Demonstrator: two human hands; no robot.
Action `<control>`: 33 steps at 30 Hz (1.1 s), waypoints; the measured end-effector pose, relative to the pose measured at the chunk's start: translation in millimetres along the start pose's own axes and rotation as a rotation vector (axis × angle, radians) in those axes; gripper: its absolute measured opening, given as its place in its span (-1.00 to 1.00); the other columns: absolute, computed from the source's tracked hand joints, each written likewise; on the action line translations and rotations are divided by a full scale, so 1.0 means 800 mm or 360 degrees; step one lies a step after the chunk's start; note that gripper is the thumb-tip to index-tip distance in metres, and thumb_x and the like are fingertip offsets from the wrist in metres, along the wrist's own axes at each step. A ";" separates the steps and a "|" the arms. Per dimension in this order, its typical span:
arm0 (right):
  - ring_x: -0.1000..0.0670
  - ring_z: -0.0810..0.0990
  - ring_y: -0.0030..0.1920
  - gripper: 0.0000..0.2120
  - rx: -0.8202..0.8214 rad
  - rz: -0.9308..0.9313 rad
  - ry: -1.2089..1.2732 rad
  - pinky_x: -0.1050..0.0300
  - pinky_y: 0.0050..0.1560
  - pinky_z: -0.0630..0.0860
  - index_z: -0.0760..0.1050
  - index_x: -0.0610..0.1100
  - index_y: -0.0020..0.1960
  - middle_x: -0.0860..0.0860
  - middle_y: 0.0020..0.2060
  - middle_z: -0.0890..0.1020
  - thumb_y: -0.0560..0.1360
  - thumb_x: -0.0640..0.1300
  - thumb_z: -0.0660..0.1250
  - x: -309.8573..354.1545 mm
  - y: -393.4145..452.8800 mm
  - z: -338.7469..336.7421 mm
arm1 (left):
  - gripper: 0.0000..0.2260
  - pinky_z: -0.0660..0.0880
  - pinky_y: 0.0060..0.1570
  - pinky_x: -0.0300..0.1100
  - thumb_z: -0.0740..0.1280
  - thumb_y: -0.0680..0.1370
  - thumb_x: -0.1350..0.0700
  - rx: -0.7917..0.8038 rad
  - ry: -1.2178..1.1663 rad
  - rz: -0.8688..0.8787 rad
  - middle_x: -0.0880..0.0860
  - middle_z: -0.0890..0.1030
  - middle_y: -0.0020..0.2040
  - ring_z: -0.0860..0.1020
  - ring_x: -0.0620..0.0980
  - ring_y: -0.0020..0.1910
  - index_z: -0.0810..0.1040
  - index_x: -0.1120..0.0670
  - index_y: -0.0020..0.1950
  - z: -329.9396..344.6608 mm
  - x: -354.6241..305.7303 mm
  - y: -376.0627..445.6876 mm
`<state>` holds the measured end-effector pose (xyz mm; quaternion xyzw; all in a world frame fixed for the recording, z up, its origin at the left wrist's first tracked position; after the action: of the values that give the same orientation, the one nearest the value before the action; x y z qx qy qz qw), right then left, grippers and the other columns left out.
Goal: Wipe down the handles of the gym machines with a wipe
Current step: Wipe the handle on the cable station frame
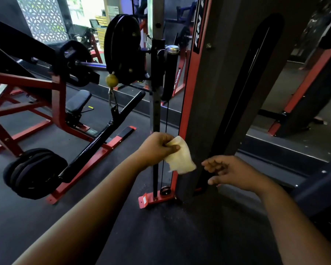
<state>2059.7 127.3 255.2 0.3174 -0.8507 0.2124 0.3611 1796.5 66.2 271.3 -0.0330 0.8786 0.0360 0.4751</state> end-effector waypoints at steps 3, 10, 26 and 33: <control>0.37 0.47 0.28 -0.32 -0.0217 -0.0064 0.0117 0.21 0.35 0.41 0.41 0.23 0.42 0.31 0.25 0.56 0.35 0.14 0.56 0.014 0.020 0.016 | -0.90 0.53 0.01 -0.25 0.40 0.62 0.05 0.0254 0.0432 0.0143 -0.07 0.64 -0.03 0.61 -0.19 -0.03 0.62 -0.01 0.12 -0.008 -0.017 0.013; -0.02 0.69 0.12 -0.77 -0.0390 -0.0249 0.0737 0.10 0.12 0.63 0.56 -0.28 0.23 -0.11 0.07 0.72 0.58 -0.28 0.37 0.052 0.062 0.058 | -0.72 0.63 0.04 -0.14 0.46 0.56 -0.02 0.0101 0.0022 0.0243 -0.07 0.61 0.10 0.64 -0.14 0.04 0.55 -0.06 0.25 -0.026 -0.026 0.018; -0.26 0.64 0.03 -0.80 -0.0518 -0.0235 0.1276 -0.23 -0.03 0.56 0.57 -0.21 0.15 -0.19 0.04 0.69 0.53 -0.32 0.37 0.102 0.086 0.046 | -0.77 0.64 0.12 -0.01 0.37 0.62 0.26 -0.0102 -0.0930 0.0257 0.06 0.71 0.15 0.68 0.04 0.16 0.60 0.07 0.26 -0.053 0.013 -0.010; -0.01 0.67 -0.09 -0.82 -0.0734 -0.0413 0.0974 0.16 -0.21 0.62 0.60 -0.31 -0.01 -0.11 -0.03 0.69 0.60 -0.42 0.22 0.158 0.105 0.021 | -0.67 0.62 0.10 0.05 0.17 0.68 0.27 -0.0071 -0.0717 0.0350 0.03 0.64 0.20 0.60 0.06 0.15 0.72 0.03 0.07 -0.113 -0.007 -0.007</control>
<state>1925.7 127.9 328.1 0.2548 -0.6822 0.0534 0.6833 1724.8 52.0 325.1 0.0611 0.7477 0.1133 0.6514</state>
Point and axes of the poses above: each hand's wrist, its own y-axis towards the middle knuckle, its own z-axis out of the palm, x = y × z, the point moved 2 cm from there along y, towards the middle knuckle
